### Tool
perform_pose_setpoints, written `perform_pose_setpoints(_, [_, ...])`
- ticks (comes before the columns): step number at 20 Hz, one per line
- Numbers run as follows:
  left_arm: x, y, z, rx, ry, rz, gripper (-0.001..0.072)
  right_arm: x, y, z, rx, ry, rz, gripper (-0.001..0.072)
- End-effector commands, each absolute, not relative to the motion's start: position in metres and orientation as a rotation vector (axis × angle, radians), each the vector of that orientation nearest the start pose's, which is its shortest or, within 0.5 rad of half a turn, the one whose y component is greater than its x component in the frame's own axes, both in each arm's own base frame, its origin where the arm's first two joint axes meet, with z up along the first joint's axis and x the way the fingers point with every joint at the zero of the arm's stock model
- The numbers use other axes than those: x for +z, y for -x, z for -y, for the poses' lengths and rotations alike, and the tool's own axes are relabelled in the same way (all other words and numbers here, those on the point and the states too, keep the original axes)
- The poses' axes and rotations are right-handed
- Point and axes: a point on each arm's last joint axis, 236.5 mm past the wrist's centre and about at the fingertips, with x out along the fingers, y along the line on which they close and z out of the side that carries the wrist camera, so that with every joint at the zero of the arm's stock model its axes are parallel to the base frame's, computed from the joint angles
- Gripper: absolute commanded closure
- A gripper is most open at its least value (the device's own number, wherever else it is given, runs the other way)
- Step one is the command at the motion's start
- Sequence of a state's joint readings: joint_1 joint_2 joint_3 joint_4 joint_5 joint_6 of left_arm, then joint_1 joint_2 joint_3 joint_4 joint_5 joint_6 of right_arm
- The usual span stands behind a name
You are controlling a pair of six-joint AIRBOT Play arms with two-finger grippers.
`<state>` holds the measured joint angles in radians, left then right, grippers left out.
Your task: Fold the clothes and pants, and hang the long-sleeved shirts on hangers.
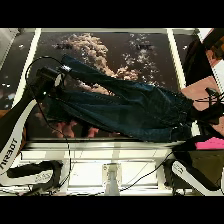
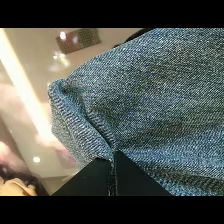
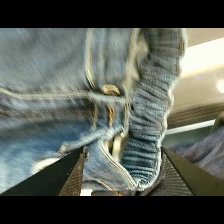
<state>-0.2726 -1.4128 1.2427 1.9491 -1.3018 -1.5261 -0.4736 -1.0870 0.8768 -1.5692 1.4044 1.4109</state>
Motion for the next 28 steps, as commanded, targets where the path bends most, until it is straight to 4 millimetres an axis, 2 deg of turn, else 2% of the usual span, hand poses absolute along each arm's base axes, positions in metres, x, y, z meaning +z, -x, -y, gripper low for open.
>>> perform_pose_setpoints(1, [-0.005,-0.383,0.016,-0.02,-0.593,-1.389,0.068,-0.053,-0.177,0.096,-0.228,-0.298,-1.757,0.0209])
perform_pose_setpoints(3, [-0.005,-0.383,0.016,-0.02,-0.593,-1.389,0.068,-0.061,-0.139,0.083,-0.2,-0.312,-1.906,0.0216])
perform_pose_setpoints(4, [-0.005,-0.383,0.016,-0.02,-0.593,-1.388,0.068,-0.061,-0.123,0.082,-0.204,-0.302,-1.968,0.0225])
perform_pose_setpoints(6, [-0.005,-0.383,0.016,-0.021,-0.593,-1.388,0.068,-0.059,-0.107,0.088,-0.227,-0.266,-2.031,0.0225])
perform_pose_setpoints(10, [-0.004,-0.384,0.017,-0.021,-0.594,-1.384,0.068,-0.063,-0.116,0.088,-0.249,-0.284,-1.99,0.0224])
perform_pose_setpoints(11, [-0.004,-0.384,0.015,-0.017,-0.599,-1.384,0.0656,-0.065,-0.12,0.086,-0.247,-0.3,-1.968,0.0224])
perform_pose_setpoints(12, [-0.003,-0.386,0.012,-0.008,-0.613,-1.38,0.0484,-0.067,-0.127,0.083,-0.236,-0.318,-1.94,0.0224])
perform_pose_setpoints(13, [0.0,-0.387,0.007,0.01,-0.637,-1.376,0.0139,-0.068,-0.132,0.08,-0.226,-0.334,-1.919,0.0225])
perform_pose_setpoints(14, [0.004,-0.389,-0.002,0.037,-0.677,-1.37,0.0002,-0.07,-0.137,0.079,-0.223,-0.339,-1.9,0.0225])
perform_pose_setpoints(17, [0.027,-0.385,-0.038,0.163,-0.814,-1.384,0.0002,-0.072,-0.143,0.082,-0.227,-0.332,-1.871,0.0224])
perform_pose_setpoints(19, [0.041,-0.38,-0.053,0.223,-0.843,-1.391,0.0003,-0.074,-0.147,0.084,-0.232,-0.326,-1.85,0.0225])
perform_pose_setpoints(21, [0.046,-0.379,-0.051,0.225,-0.747,-1.353,0.0008,-0.075,-0.152,0.087,-0.237,-0.319,-1.826,0.0225])
perform_pose_setpoints(22, [0.052,-0.387,-0.045,0.211,-0.67,-1.278,0.0008,-0.076,-0.155,0.088,-0.24,-0.315,-1.81,0.0225])
perform_pose_setpoints(24, [0.076,-0.401,-0.03,0.191,-0.465,-1.083,0.0008,-0.078,-0.161,0.091,-0.244,-0.305,-1.782,0.0225])
perform_pose_setpoints(25, [0.087,-0.397,-0.027,0.194,-0.373,-1.031,0.0009,-0.079,-0.165,0.093,-0.247,-0.3,-1.767,0.0225])
perform_pose_setpoints(26, [0.09,-0.385,-0.028,0.201,-0.295,-1.013,0.0008,-0.08,-0.168,0.095,-0.25,-0.296,-1.754,0.0226])
perform_pose_setpoints(27, [0.086,-0.37,-0.031,0.208,-0.24,-1.017,0.0009,-0.08,-0.171,0.096,-0.252,-0.292,-1.74,0.0228])
perform_pose_setpoints(28, [0.074,-0.351,-0.03,0.193,-0.197,-1.036,0.0009,-0.081,-0.173,0.097,-0.255,-0.289,-1.729,0.0234])
